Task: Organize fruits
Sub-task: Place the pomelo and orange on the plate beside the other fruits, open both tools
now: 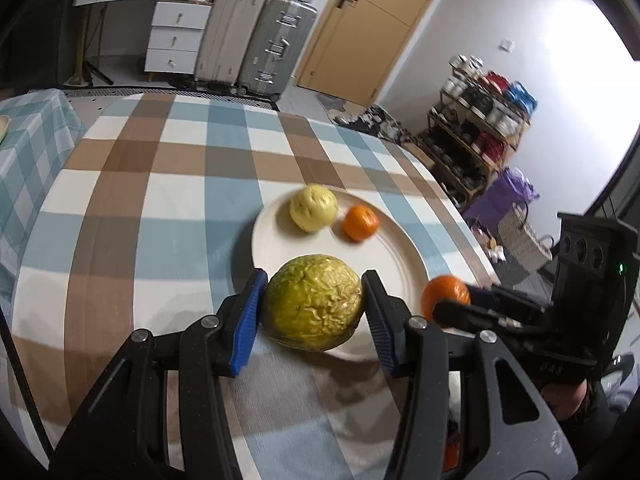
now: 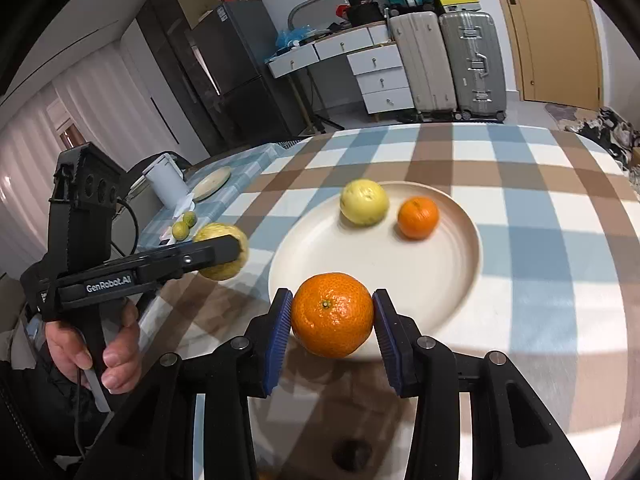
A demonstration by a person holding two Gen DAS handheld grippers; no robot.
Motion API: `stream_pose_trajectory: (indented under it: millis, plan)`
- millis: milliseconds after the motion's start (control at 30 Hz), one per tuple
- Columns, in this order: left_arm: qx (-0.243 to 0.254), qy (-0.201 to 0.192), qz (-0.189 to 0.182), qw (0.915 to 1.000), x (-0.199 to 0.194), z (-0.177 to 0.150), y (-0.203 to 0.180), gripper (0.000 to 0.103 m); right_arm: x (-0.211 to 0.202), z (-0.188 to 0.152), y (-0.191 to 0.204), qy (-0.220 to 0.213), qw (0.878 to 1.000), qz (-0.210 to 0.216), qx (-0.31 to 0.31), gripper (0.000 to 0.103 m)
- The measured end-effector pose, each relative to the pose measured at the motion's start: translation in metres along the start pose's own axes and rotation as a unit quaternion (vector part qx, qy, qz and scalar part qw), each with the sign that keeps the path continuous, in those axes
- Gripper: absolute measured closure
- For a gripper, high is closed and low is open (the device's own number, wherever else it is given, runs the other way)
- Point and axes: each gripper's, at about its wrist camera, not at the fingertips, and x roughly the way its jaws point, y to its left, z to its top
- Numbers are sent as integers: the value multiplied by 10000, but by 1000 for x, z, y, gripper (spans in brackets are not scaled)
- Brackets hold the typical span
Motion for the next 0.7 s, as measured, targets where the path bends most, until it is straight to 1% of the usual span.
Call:
stream_pose_trajectory:
  millis: [200, 333, 433, 600, 700]
  plan:
    - [-142, 96, -112, 9998, 25, 28, 12, 57, 29, 24, 7, 190, 9997, 104, -105, 61]
    - [-204, 315, -182, 9991, 49, 46, 22, 57, 49, 38, 10, 337, 9991, 154, -221, 61]
    - [-236, 543, -215, 9980, 70, 54, 28, 57, 64, 43, 7, 467, 9985, 174, -209, 61]
    - [-124, 714, -301, 9969, 94, 63, 31, 57, 89, 48, 2, 740, 9969, 186, -211, 61]
    - [-106, 822, -321, 9960, 106, 66, 32, 57, 99, 49, 0, 823, 9961, 226, -223, 61]
